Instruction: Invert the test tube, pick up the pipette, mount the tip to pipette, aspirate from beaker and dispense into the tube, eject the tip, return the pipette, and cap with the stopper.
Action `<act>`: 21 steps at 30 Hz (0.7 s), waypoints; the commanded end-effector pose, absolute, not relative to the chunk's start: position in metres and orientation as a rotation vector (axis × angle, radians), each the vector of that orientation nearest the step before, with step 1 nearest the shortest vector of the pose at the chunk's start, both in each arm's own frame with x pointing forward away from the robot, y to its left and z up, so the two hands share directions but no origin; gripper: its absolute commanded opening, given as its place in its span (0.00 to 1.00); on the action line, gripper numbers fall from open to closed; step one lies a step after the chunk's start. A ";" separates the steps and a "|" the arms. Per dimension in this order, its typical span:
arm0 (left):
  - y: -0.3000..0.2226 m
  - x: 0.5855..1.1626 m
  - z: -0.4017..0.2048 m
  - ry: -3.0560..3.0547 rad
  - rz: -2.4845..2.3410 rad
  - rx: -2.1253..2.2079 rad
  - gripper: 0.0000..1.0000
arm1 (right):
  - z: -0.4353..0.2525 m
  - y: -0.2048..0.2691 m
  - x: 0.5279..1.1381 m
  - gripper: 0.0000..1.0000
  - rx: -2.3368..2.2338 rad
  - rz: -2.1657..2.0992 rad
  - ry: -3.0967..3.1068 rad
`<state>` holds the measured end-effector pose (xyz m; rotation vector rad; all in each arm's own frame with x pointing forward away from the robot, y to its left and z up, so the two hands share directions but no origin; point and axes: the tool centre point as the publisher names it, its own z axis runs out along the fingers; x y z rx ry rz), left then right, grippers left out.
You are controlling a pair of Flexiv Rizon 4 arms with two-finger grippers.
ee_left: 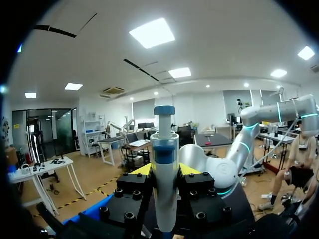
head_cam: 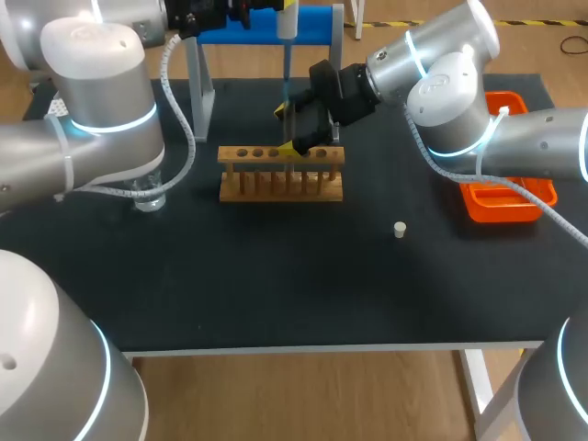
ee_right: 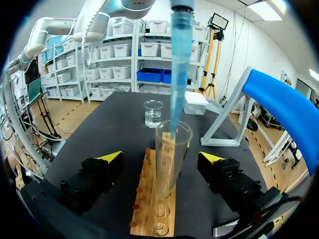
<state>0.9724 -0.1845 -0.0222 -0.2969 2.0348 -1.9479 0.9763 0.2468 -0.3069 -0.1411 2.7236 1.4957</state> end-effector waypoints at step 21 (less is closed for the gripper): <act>-0.196 0.973 -0.021 1.997 -1.991 -0.271 0.00 | -0.306 0.246 0.977 1.00 -0.143 1.494 2.728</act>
